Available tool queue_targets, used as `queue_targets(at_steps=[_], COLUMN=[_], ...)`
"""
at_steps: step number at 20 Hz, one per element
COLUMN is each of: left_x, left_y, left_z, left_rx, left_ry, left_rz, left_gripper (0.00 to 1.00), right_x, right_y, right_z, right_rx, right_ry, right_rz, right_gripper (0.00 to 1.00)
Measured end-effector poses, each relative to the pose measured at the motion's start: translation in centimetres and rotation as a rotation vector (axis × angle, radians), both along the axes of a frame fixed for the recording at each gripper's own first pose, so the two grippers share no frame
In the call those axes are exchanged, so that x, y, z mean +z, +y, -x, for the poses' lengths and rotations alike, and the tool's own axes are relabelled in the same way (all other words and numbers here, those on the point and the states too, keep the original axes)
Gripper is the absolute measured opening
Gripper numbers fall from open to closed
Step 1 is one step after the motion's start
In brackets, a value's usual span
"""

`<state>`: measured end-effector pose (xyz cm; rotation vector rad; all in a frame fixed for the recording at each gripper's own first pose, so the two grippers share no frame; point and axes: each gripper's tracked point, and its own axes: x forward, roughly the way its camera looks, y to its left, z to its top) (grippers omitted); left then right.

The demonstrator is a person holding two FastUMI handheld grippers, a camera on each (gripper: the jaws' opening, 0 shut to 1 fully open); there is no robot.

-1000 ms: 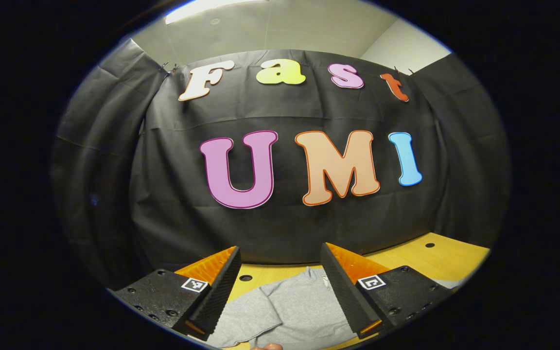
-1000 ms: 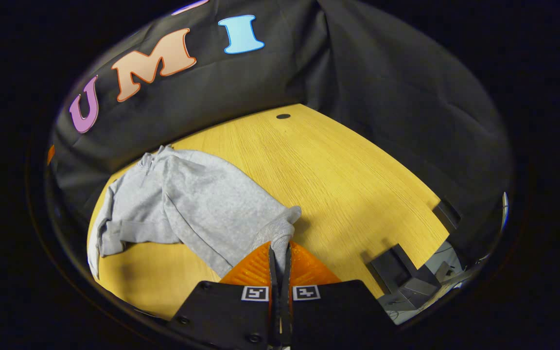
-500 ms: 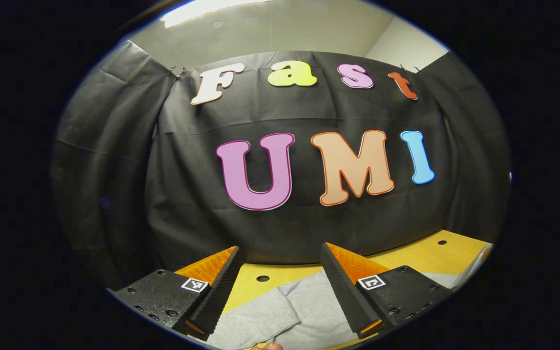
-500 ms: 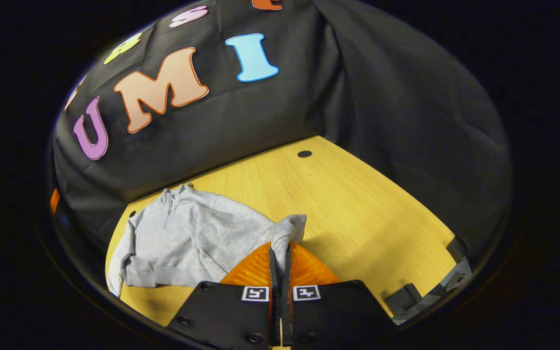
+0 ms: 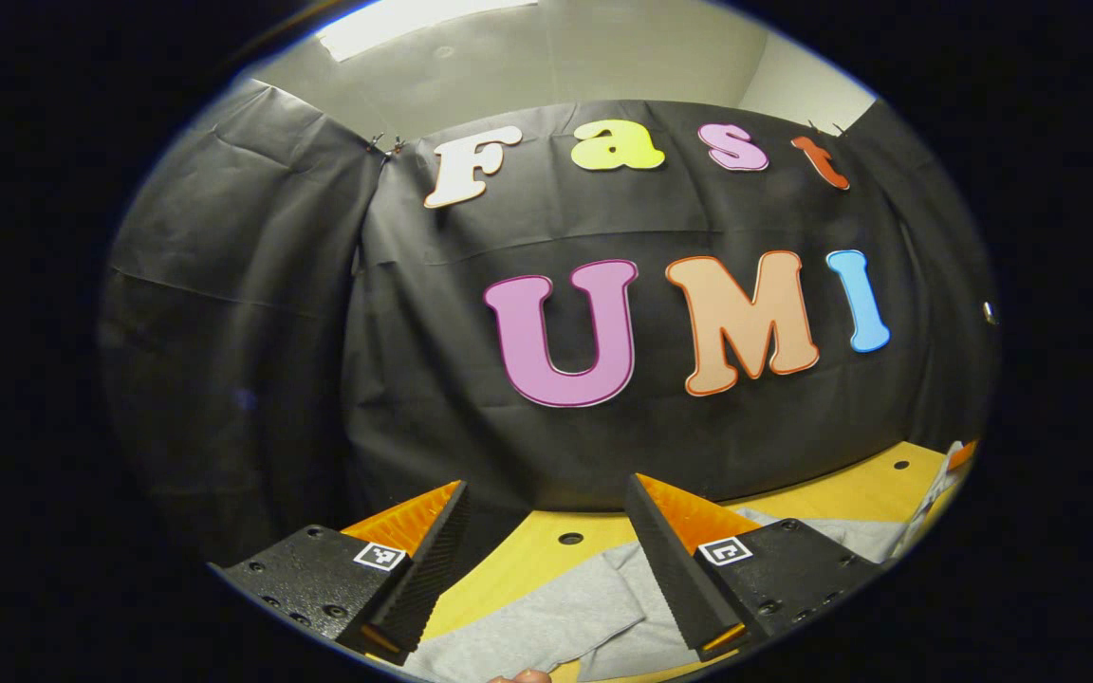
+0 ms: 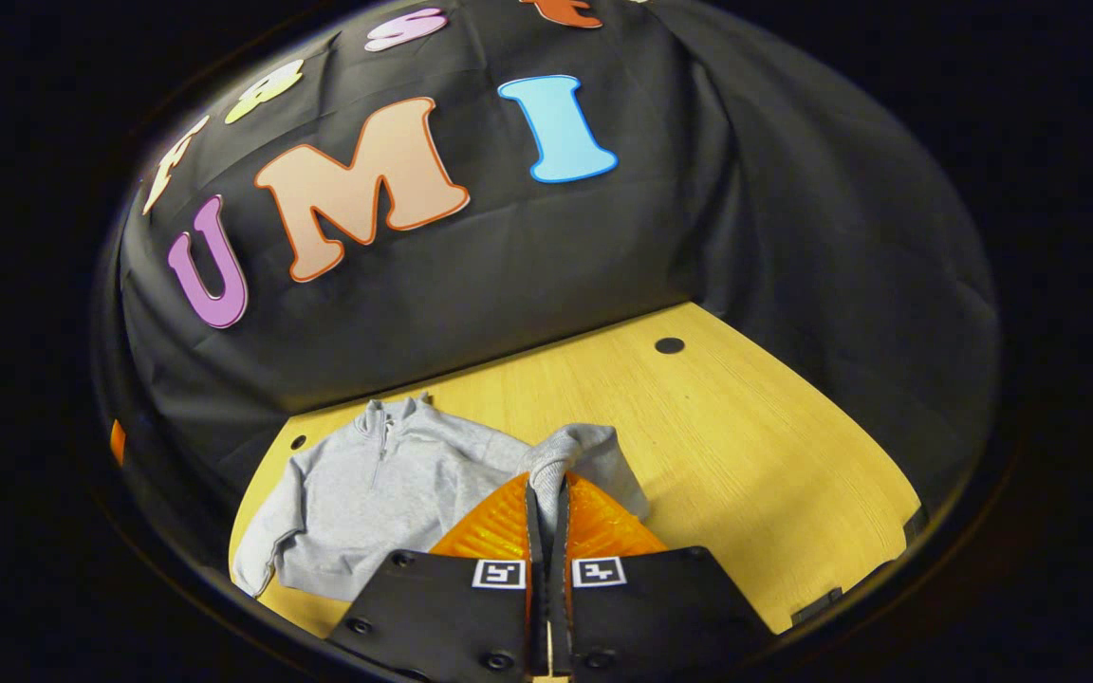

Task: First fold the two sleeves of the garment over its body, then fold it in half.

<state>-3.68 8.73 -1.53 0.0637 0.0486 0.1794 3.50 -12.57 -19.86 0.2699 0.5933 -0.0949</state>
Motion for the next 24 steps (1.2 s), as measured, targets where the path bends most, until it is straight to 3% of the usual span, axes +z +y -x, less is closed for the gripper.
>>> queue_targets(at_steps=[11, 12, 13, 15, 16, 24], left_x=[-1.2, -1.3, -1.5, -1.8, -1.9, -3.3], left_y=[8.1, 8.8, 9.4, 10.7, 11.3, 14.8], left_z=[4.0, 4.4, 4.8, 5.5, 5.8, 7.7], left_rx=[0.167, 0.181, 0.195, 0.222, 0.233, 0.293], left_ry=[0.039, 0.044, 0.049, 0.056, 0.059, 0.087], left_rz=[-0.011, -0.011, -0.011, -0.011, -0.011, -0.011], left_gripper=[0.95, 1.00, 0.96, 1.00, 0.96, 0.95], right_x=[2.1, 2.1, 2.2, 2.1, 1.9, 2.0], right_y=[10.5, 11.5, 12.6, 14.8, 15.8, 24.2], right_z=[-9.0, -9.6, -10.3, -11.3, -11.8, -15.4], right_rx=[0.176, 0.191, 0.205, 0.239, 0.254, 0.351], right_ry=[-0.072, -0.077, -0.080, -0.085, -0.087, -0.116], right_rz=[0.007, 0.004, 0.004, 0.009, 0.012, 0.007], right_gripper=[0.03, 0.01, 0.04, 0.04, 0.04, 0.04])
